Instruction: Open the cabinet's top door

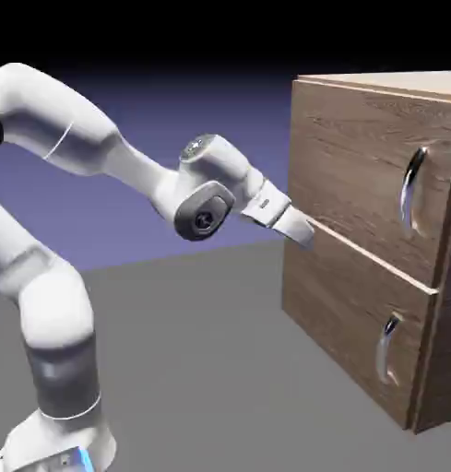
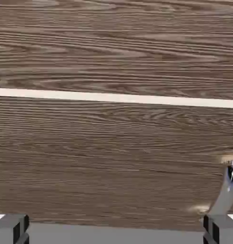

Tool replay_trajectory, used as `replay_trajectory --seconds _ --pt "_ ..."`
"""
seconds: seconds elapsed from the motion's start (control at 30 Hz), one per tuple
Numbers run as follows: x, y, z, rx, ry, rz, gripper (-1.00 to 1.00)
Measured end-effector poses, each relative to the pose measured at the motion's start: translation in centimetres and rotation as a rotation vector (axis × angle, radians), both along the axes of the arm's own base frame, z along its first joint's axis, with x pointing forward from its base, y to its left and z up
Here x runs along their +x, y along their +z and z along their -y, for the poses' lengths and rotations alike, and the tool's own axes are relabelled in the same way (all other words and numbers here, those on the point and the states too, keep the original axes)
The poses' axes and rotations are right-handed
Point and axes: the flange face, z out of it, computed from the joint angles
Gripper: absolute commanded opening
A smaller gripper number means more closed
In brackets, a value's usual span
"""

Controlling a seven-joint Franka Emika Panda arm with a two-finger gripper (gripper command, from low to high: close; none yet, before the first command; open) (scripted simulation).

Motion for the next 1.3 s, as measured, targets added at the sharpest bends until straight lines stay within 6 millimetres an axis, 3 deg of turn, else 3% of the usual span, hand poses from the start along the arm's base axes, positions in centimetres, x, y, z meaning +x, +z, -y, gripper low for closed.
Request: replay_trajectory --seconds 0.33,0.67,1.0,1.3 --pt "-0.3 6.1 -1.4 -0.021 0.049 0.142 1.00" --pt "-1.2 10.5 -1.0 -0.031 0.069 0.285 1.00" --pt "-1.9 13.0 1.1 -0.026 0.064 0.423 1.00" --pt "-1.6 13.3 4.3 -0.009 0.045 0.536 1.00"
